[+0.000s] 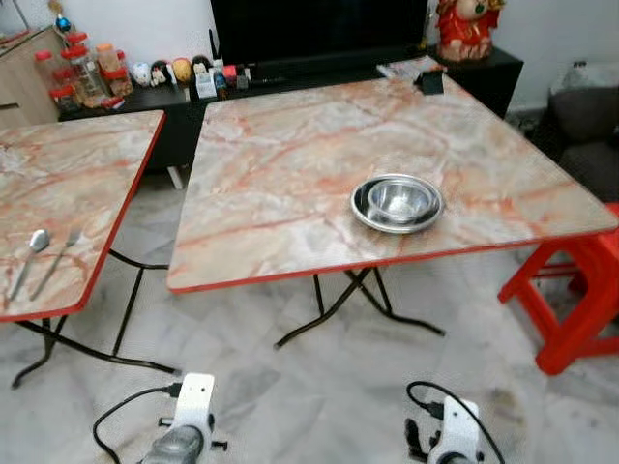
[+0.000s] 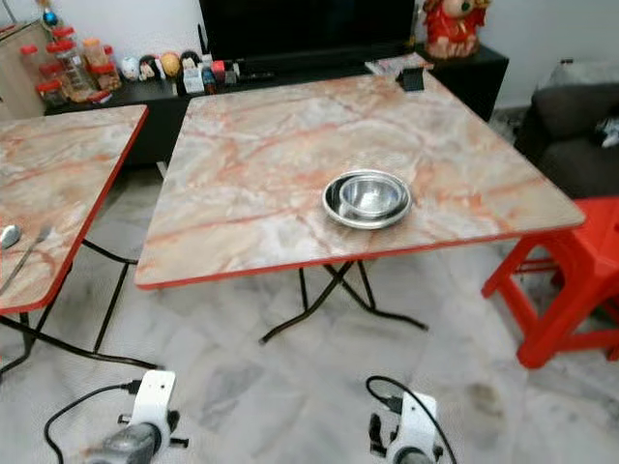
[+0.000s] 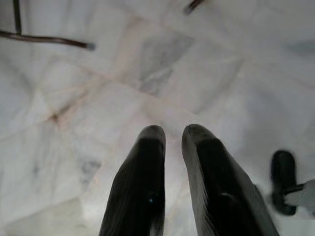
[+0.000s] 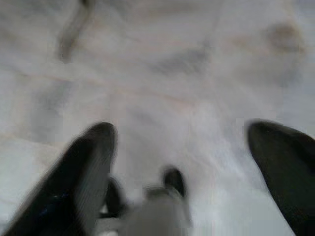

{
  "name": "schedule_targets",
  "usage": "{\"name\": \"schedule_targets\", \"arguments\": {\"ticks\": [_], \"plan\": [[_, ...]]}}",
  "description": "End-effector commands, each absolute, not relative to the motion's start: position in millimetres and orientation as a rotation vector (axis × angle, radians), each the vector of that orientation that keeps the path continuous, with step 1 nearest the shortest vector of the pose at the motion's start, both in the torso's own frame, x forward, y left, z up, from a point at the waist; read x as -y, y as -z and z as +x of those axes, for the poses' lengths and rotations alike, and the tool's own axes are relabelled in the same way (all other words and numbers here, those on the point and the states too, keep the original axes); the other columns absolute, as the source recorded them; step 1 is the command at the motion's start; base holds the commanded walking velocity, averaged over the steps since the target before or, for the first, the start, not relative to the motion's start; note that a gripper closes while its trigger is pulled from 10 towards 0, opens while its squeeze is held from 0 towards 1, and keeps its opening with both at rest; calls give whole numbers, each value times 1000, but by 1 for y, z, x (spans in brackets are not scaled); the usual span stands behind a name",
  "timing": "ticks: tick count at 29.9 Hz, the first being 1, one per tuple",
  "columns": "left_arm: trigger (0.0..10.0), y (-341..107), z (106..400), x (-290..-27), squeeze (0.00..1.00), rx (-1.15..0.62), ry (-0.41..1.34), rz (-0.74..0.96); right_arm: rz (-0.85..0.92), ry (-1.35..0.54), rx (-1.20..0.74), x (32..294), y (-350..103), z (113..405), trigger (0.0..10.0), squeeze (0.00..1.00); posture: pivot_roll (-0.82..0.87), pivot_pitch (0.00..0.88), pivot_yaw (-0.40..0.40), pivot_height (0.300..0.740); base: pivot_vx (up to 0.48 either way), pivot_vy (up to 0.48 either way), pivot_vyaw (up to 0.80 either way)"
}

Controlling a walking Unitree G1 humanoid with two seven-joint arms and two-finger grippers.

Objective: Setting the table

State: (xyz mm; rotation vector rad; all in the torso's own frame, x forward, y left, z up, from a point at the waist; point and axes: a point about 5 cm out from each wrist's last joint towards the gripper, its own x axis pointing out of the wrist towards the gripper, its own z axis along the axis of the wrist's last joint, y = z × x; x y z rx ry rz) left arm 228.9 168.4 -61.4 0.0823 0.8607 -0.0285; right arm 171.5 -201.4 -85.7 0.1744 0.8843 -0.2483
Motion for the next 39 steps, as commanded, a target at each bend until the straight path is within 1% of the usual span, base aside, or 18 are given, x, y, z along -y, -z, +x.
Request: {"name": "schedule_targets", "arguments": {"ticks": [1,16,25,39], "plan": [[10000,62,226,-181,0,-876,3,105,193,234,-869,193,84,178,10000,0,-129,0,61,740,0,480,0],[10000,63,225,-181,0,-876,-4,101,169,221,-880,194,84,178,10000,0,-118,0,51,740,0,480,0],[10000,62,225,-182,0,-874,-7,100,164,217,-880,193,84,179,10000,0,-114,0,50,740,0,480,444],[10000,62,226,-181,0,-871,-12,97,155,210,-879,194,83,180,10000,0,-110,0,46,740,0,480,0]]}}
